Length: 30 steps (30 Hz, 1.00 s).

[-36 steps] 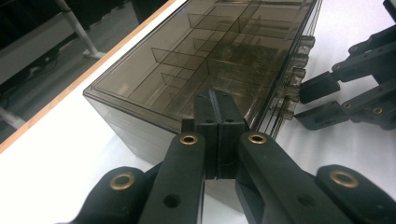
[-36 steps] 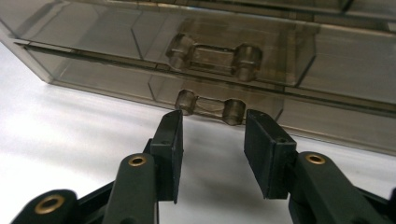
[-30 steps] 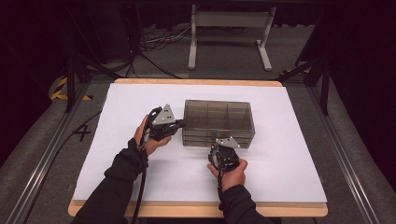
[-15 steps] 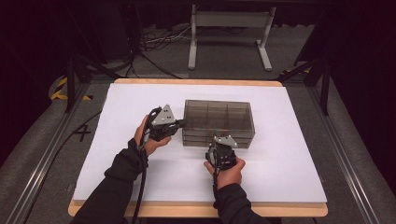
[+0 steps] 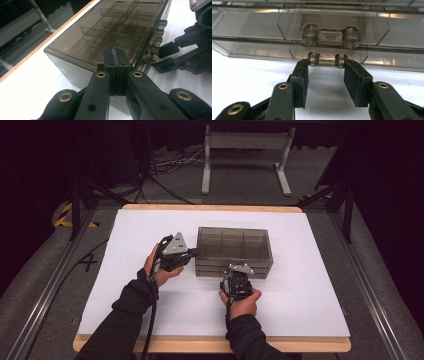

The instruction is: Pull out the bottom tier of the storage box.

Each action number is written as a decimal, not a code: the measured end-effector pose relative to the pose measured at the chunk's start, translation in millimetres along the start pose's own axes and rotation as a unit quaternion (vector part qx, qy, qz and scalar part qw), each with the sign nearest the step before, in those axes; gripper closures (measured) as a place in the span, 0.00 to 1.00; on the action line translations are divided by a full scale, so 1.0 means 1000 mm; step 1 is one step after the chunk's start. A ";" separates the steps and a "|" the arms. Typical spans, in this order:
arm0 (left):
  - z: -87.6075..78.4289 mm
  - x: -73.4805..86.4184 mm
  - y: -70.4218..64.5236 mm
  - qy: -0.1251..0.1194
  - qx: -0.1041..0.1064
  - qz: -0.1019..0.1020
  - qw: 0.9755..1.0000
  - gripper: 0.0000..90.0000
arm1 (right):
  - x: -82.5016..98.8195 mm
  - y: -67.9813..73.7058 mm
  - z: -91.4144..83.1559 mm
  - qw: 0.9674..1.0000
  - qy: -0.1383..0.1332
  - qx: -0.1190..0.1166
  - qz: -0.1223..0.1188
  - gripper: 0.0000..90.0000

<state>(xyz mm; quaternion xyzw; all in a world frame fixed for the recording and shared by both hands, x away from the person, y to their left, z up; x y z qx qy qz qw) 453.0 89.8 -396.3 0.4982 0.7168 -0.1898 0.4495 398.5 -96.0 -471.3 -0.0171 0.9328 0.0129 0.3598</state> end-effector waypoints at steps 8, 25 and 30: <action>0.000 0.000 0.000 -0.001 -0.001 -0.002 1.000 1.00 | 0.001 -0.003 -0.001 1.000 -0.001 -0.017 -0.002 0.62; 0.000 0.001 -0.001 -0.006 -0.002 -0.005 1.000 1.00 | 0.004 -0.005 -0.004 1.000 -0.001 -0.023 -0.008 0.62; -0.001 0.001 -0.001 -0.004 -0.003 -0.004 1.000 1.00 | 0.007 -0.007 -0.007 1.000 0.003 -0.029 -0.010 0.62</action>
Point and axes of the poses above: each handheld gripper's, and its own axes: z roughly forward along the jaws, x roughly out of its underside, y roughly to its left, the point moved 4 cm from there along z, roughly forward along the jaws, and after that the axes turned 3 degrees about y, right-handed, at the moved point
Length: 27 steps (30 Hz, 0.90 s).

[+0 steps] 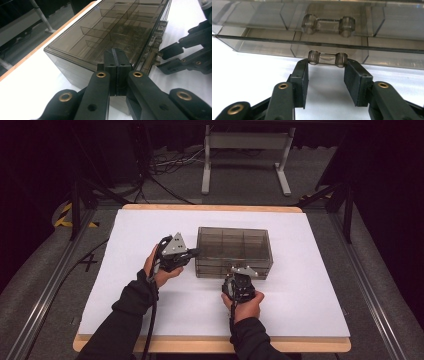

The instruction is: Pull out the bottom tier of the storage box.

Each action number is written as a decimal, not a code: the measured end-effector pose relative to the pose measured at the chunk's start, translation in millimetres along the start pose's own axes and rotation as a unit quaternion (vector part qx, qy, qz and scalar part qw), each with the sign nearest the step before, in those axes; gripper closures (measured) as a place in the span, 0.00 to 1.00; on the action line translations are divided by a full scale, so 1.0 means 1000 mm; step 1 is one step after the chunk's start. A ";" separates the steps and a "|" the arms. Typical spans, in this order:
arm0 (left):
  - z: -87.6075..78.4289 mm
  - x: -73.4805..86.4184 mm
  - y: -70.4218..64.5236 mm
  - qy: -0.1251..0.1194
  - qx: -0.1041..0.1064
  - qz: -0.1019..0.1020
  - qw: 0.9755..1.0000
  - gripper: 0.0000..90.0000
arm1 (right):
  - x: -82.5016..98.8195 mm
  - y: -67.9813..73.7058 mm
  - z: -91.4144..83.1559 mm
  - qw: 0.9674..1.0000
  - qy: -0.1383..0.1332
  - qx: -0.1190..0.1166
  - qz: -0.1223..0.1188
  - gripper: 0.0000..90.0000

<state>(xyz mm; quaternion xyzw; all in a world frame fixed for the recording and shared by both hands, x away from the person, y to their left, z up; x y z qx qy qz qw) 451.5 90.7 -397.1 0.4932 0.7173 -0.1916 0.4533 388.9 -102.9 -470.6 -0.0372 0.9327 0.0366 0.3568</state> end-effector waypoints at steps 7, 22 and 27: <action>-0.007 0.002 -0.003 -0.018 0.005 -0.023 1.000 0.98 | -0.001 -0.006 -0.013 0.999 -0.009 -0.012 -0.036 0.59; -0.040 0.029 -0.023 -0.010 -0.033 -0.041 0.999 0.74 | -0.007 -0.048 -0.049 0.982 -0.100 -0.071 -0.147 0.55; -0.034 0.044 -0.035 0.013 -0.037 -0.058 0.998 0.55 | -0.007 -0.082 -0.063 0.974 -0.128 -0.084 -0.169 0.57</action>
Point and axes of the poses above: each handheld gripper's, and its own axes: z roughly forward along the jaws, x roughly out of its underside, y roughly to its left, the point moved 4 cm from there along z, roughly forward along the jaws, and after that the axes turned 3 degrees about y, right-handed, at the moved point
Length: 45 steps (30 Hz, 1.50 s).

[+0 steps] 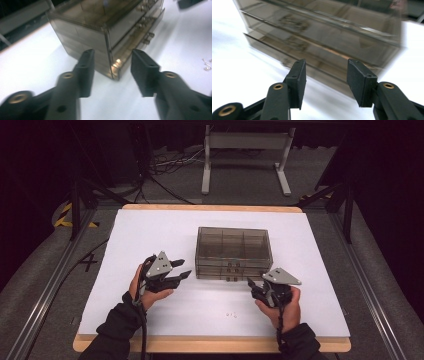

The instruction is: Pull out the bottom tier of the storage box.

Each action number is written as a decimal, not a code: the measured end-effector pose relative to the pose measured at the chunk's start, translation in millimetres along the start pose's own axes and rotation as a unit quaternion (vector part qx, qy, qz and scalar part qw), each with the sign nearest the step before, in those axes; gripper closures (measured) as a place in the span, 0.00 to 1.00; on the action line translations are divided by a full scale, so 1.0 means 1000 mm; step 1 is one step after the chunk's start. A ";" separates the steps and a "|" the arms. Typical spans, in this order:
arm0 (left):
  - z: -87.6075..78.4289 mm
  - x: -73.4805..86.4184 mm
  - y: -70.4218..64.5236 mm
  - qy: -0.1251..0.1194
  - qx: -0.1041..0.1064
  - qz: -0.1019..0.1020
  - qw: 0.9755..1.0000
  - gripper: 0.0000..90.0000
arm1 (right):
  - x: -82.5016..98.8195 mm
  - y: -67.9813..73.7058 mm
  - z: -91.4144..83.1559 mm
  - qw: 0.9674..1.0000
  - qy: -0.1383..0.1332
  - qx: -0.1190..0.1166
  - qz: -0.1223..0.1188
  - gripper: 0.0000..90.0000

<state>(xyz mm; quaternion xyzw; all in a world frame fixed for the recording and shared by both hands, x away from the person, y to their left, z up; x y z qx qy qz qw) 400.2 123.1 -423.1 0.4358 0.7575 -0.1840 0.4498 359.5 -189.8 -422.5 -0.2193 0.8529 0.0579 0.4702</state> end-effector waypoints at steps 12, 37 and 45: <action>0.032 0.016 -0.018 0.063 0.026 -0.008 0.998 0.50 | 0.025 -0.056 -0.008 0.998 0.006 -0.050 -0.026 0.60; 0.054 0.017 -0.020 0.095 0.040 0.002 0.995 0.66 | 0.035 -0.045 0.017 0.995 0.047 -0.074 -0.052 0.67; 0.050 0.021 -0.013 0.092 0.044 -0.014 0.995 0.63 | 0.036 -0.048 0.022 0.995 0.050 -0.075 -0.041 0.65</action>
Point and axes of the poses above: each handheld gripper's, and its own axes: z roughly forward along the jaws, x roughly out of its underside, y roughly to its left, the point moved 4 cm from there along z, roughly forward along the jaws, and after that the axes turned 3 degrees about y, right-handed, at the moved point
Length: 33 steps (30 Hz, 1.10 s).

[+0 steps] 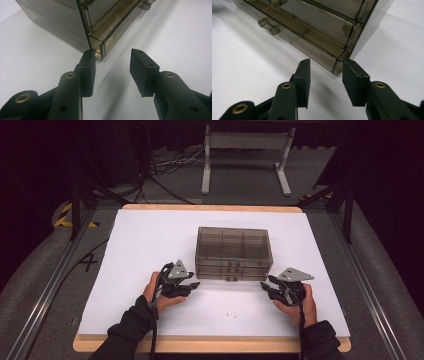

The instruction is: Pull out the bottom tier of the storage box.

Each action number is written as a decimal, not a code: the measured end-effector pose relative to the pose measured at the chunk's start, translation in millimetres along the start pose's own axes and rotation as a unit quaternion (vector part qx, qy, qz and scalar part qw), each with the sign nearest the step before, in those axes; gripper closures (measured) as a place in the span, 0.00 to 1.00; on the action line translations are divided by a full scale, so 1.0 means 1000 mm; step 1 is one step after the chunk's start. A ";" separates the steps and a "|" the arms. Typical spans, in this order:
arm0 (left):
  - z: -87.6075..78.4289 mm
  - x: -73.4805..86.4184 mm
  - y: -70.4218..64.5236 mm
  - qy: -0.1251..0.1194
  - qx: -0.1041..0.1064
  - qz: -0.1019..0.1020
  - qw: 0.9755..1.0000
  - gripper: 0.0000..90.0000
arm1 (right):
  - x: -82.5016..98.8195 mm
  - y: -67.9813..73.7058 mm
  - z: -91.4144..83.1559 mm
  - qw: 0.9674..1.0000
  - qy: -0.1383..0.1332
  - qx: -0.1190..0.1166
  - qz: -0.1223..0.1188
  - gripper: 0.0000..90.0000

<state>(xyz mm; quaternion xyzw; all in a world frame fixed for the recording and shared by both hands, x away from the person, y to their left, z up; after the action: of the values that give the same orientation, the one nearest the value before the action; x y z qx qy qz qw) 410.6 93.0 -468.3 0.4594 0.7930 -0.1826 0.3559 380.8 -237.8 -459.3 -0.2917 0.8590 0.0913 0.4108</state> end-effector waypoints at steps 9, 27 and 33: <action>0.007 -0.002 -0.001 0.011 0.007 0.004 1.000 0.64 | 0.002 0.002 0.003 1.000 0.006 -0.004 -0.006 0.67; 0.007 -0.001 0.000 0.025 0.001 0.028 0.999 0.85 | 0.006 0.000 -0.002 1.000 0.011 -0.019 -0.017 0.87; 0.011 0.001 0.001 0.039 -0.004 0.033 0.999 0.90 | 0.006 0.000 -0.001 1.000 0.014 -0.016 -0.017 0.89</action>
<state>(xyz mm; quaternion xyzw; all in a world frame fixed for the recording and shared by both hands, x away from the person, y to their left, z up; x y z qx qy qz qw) 415.2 87.1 -476.3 0.4906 0.7914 -0.1497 0.3327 377.2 -241.1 -462.7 -0.3141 0.8578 0.0944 0.3958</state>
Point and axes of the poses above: each handheld gripper's, and its own axes: z roughly forward along the jaws, x roughly out of its underside, y roughly to its left, the point moved 4 cm from there along z, roughly forward along the jaws, and after that the axes turned 3 degrees about y, right-handed, at the moved point
